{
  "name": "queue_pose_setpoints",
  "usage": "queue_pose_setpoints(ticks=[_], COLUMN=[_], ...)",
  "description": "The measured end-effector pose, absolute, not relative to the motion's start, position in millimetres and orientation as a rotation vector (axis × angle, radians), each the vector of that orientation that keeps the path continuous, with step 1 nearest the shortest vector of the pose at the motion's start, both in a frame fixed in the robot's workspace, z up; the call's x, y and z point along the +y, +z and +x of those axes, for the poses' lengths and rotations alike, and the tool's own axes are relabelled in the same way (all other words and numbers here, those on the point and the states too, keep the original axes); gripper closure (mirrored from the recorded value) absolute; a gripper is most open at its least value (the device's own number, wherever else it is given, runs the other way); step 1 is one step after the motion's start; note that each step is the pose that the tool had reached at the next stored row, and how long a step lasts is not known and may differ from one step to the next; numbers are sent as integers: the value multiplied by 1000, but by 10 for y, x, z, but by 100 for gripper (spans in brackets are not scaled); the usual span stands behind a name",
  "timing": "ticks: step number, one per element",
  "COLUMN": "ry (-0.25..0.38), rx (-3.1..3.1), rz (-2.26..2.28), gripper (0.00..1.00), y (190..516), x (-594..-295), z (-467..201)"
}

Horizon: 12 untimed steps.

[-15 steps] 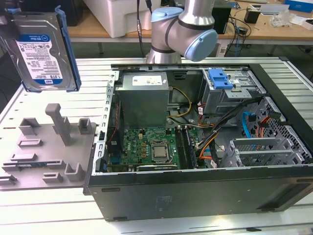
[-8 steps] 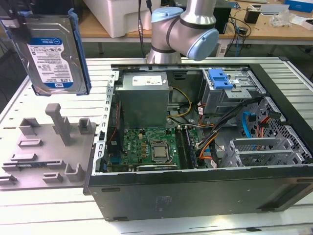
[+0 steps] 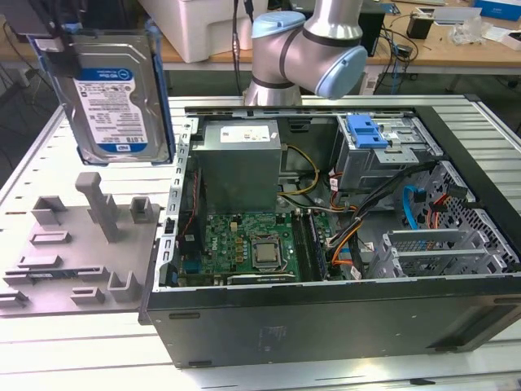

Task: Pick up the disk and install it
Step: 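Pick up the disk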

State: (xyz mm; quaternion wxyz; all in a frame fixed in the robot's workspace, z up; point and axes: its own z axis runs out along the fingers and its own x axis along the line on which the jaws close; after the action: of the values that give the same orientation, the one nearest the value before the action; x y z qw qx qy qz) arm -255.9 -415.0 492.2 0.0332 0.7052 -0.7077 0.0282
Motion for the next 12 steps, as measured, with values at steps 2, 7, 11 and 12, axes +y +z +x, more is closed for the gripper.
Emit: queue_pose_setpoints(ticks=[2,7,11,12], ry=[86,84,82,80], rx=[-2177,-2176,-2176,-2175], rz=[2170,2170,2170,2170], gripper=[64,64,64,64], y=[4922,4922,4922,4923], x=[-4174,-4244,-4314,-4354], z=[-2498,-2322,-2148,-2066])
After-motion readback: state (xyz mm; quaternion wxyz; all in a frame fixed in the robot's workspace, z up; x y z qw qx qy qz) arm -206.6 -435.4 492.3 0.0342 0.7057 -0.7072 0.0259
